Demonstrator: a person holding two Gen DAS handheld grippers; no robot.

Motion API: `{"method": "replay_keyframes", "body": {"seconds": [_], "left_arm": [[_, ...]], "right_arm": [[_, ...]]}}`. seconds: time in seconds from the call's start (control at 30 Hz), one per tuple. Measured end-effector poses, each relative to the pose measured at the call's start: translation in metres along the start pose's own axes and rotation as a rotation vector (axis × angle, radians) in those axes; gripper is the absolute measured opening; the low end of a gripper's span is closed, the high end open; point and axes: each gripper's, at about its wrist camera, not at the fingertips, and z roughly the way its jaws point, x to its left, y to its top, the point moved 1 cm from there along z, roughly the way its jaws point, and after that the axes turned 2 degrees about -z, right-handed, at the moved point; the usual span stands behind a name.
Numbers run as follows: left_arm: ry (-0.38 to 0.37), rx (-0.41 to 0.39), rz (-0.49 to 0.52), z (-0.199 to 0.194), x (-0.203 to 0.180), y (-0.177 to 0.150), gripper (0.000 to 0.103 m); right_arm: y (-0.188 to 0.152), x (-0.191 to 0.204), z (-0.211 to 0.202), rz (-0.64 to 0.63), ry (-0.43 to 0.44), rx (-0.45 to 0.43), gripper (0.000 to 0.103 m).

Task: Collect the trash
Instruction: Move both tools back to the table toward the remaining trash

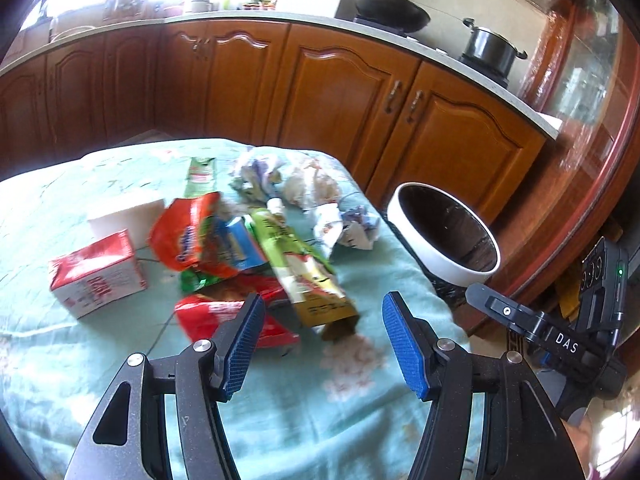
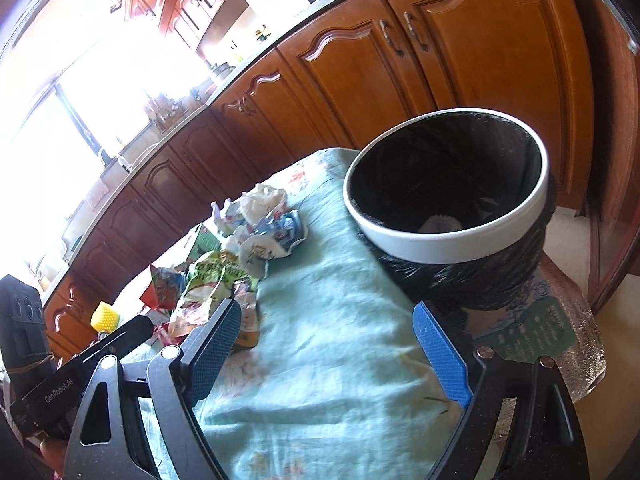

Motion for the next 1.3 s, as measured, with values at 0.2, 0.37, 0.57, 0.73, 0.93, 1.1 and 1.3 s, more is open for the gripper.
{"method": "replay_keyframes", "body": {"seconds": [0.2,0.37,0.57,0.73,0.93,1.1,1.3], "left_arm": [[0.023,-0.002,-0.035,-0.019,0.024,-0.005,0.061],[0.046,0.009,-0.071,-0.025,0.039,-0.005,0.061],[0.063,0.04,-0.122,-0.021,0.055,-0.003,0.065],[0.049,0.067,-0.13,-0.008,0.059,0.005,0.065],[0.031,0.085,-0.106,0.006,0.057,0.013,0.065],[0.027,0.098,-0.112,0.023,0.061,0.017,0.064],[-0.014,0.103,-0.08,0.033,0.057,0.015,0.054]], "right_arm": [[-0.006,0.023,0.007,-0.038,0.022,0.019,0.089],[-0.008,0.034,0.015,-0.056,0.03,0.034,0.089],[-0.004,0.041,0.028,-0.078,0.032,0.044,0.089],[0.008,0.044,0.041,-0.11,0.017,0.037,0.089],[0.031,0.045,0.064,-0.131,0.005,0.038,0.088],[0.047,0.05,0.09,-0.153,0.008,0.052,0.08],[0.055,0.042,0.123,-0.122,0.01,0.113,0.05]]}}
